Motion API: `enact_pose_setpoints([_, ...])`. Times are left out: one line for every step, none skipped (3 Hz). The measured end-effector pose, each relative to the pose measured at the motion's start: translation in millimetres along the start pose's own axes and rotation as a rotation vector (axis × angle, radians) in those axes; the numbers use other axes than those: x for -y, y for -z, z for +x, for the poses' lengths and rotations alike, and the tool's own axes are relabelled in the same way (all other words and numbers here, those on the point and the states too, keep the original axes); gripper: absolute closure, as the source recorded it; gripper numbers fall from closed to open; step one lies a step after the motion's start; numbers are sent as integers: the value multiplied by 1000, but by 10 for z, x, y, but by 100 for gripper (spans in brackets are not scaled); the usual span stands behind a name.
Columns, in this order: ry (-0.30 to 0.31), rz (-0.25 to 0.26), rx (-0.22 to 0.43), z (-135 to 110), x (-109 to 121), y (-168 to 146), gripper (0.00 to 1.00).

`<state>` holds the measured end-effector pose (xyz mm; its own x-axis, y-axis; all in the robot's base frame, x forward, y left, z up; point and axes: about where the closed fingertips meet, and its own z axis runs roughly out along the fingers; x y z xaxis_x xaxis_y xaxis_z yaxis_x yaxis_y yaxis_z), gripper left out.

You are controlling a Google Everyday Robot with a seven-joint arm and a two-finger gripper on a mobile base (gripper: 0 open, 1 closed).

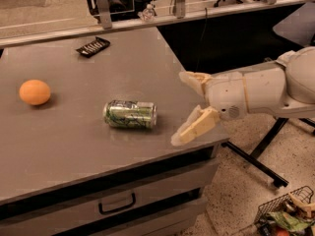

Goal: Move green can near rxbar chocolate

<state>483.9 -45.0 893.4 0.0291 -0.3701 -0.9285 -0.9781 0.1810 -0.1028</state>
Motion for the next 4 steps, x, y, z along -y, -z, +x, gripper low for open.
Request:
enact_pose_setpoints([-8, 9, -3, 117, -23, -214, 0])
enact_pose_setpoints([-17, 20, -18, 196, -22, -373, 0])
enact_pose_setpoints([-20, 17, -24, 233, 11, -530, 0])
enact_pose_setpoints([-10, 11, -15, 207, 82, -678, 2])
